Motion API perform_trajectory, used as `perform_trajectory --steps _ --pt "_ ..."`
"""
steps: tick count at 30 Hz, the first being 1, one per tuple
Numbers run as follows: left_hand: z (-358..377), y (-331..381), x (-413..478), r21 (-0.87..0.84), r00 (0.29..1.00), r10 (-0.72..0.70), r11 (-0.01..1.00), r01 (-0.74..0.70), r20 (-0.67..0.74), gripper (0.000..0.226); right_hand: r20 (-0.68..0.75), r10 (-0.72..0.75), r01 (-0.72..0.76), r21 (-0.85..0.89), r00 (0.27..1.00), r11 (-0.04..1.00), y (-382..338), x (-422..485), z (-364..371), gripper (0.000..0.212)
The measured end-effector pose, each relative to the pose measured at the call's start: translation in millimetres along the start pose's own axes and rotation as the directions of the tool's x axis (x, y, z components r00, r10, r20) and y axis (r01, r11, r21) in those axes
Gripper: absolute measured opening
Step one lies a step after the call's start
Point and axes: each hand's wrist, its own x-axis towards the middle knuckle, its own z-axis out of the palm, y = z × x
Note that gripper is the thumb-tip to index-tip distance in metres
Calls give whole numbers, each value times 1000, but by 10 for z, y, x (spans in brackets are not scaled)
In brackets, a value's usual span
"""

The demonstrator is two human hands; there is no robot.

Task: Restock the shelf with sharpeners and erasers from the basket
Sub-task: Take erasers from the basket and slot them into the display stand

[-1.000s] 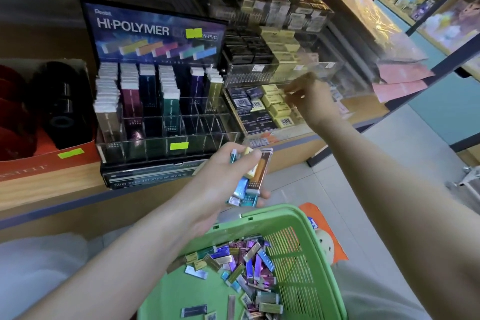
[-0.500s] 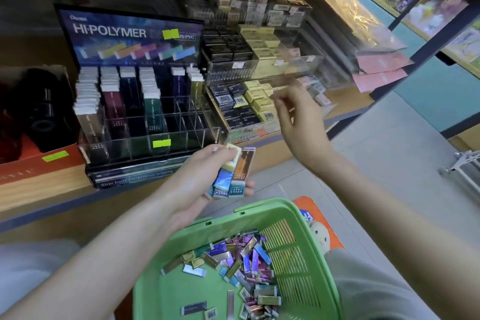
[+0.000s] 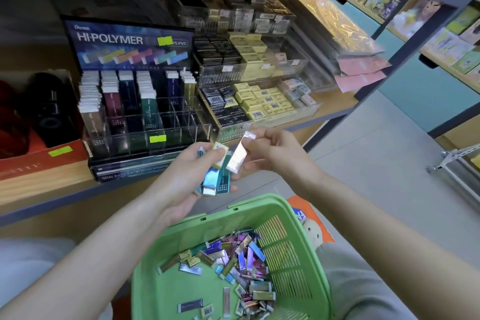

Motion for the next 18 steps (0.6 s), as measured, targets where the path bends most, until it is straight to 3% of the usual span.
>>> perform_trajectory --steps 5,13,18 --pt "-88 30 -136 79 998 51 996 -49 -26 18 -3 -117 117 -38 993 992 -152 -60 28 17" --pt "-485 253 -444 135 979 190 975 -178 -77 17 -162 -349 333 -117 923 935 -479 160 363 8" --pt "-750 360 -564 119 967 220 971 -205 -128 17 -198 -546 457 -361 814 813 -559 423 650 15"
